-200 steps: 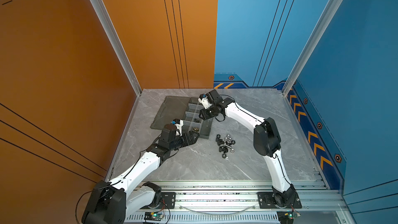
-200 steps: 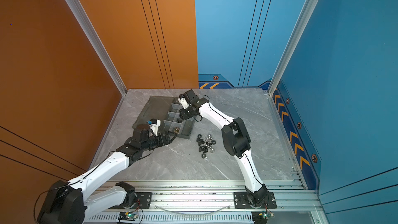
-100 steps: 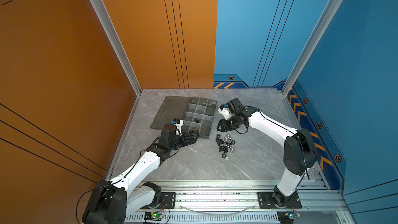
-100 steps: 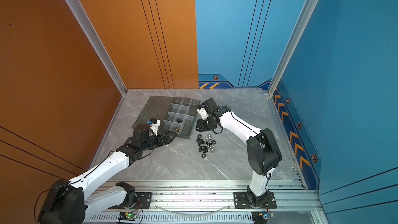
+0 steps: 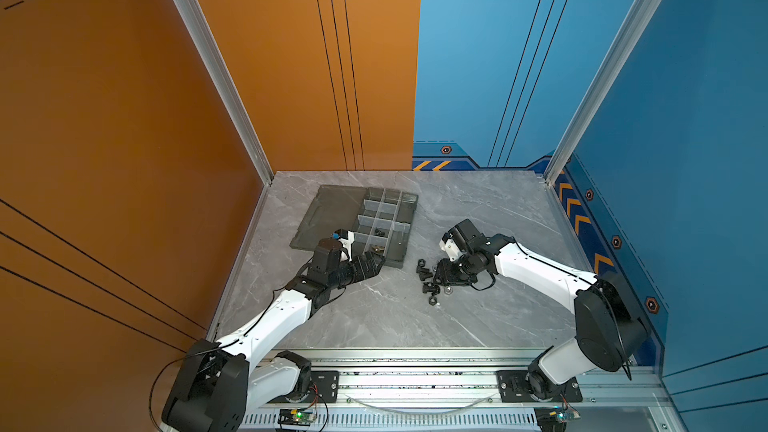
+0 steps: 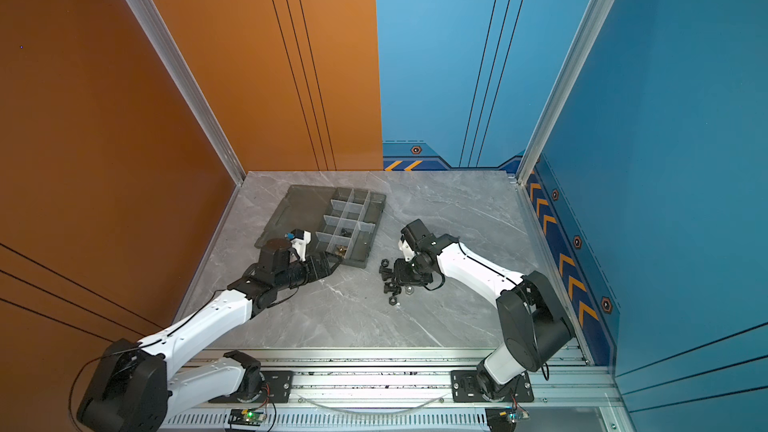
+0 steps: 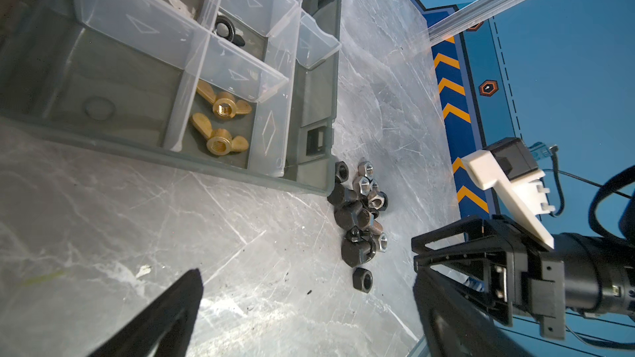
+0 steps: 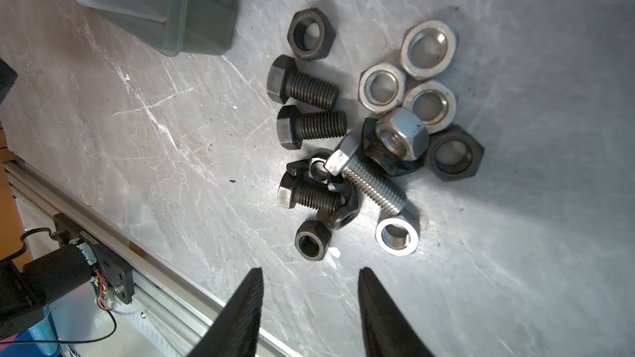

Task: Sort the screws and nuts into containers
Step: 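Lower the right gripper into the pile and grasp another black wing nut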

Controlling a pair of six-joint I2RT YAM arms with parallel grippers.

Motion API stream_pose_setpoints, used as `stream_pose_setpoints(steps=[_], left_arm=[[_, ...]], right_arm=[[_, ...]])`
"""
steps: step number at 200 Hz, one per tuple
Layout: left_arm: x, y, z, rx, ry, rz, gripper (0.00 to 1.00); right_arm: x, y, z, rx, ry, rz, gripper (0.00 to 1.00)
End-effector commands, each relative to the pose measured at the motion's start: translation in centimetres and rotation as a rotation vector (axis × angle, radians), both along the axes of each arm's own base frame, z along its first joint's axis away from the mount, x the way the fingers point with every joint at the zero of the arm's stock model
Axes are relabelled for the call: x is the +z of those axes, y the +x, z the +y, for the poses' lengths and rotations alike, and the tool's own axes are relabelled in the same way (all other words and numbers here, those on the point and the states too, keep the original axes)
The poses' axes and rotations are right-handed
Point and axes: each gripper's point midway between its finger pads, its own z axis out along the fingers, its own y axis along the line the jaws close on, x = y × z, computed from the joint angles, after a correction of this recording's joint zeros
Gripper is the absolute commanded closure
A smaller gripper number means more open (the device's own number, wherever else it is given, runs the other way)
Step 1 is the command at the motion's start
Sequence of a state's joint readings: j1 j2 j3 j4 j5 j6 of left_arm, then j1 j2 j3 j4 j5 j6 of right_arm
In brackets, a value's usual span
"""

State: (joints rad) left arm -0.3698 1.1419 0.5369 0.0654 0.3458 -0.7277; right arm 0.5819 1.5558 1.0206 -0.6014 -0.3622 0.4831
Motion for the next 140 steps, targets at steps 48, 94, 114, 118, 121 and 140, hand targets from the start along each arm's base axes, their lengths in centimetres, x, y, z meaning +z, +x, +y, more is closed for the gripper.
stream_pose_setpoints(steps=[48, 94, 114, 118, 121, 140], left_arm=[[0.1, 0.0, -0.7, -0.028, -0.017, -0.004, 0.02], [-0.1, 0.0, -0.7, -0.026, -0.014, 0.001, 0.02], [0.0, 0.0, -0.7, -0.027, -0.014, 0.001, 0.02], [-0.1, 0.0, -0.7, -0.026, -0.013, 0.002, 0.02], [-0.1, 0.1, -0.7, -0.025, -0.013, 0.002, 0.02], [-0.2, 0.1, -0.7, -0.025, -0.012, 0.006, 0.02]], right_arm=[[-2.7, -0.3, 0.9, -0.042, -0.010, 0.045, 0.53], [-3.9, 0.1, 0.6, -0.052, -0.030, 0.058, 0.53], [-4.4, 0.1, 0.3, -0.055, -0.043, 0.069, 0.53], [-4.6, 0.0, 0.2, -0.054, -0.047, 0.073, 0.53], [-4.7, 0.0, 0.2, -0.055, -0.048, 0.074, 0.53], [-4.9, 0.0, -0.1, -0.058, -0.059, 0.071, 0.53]])
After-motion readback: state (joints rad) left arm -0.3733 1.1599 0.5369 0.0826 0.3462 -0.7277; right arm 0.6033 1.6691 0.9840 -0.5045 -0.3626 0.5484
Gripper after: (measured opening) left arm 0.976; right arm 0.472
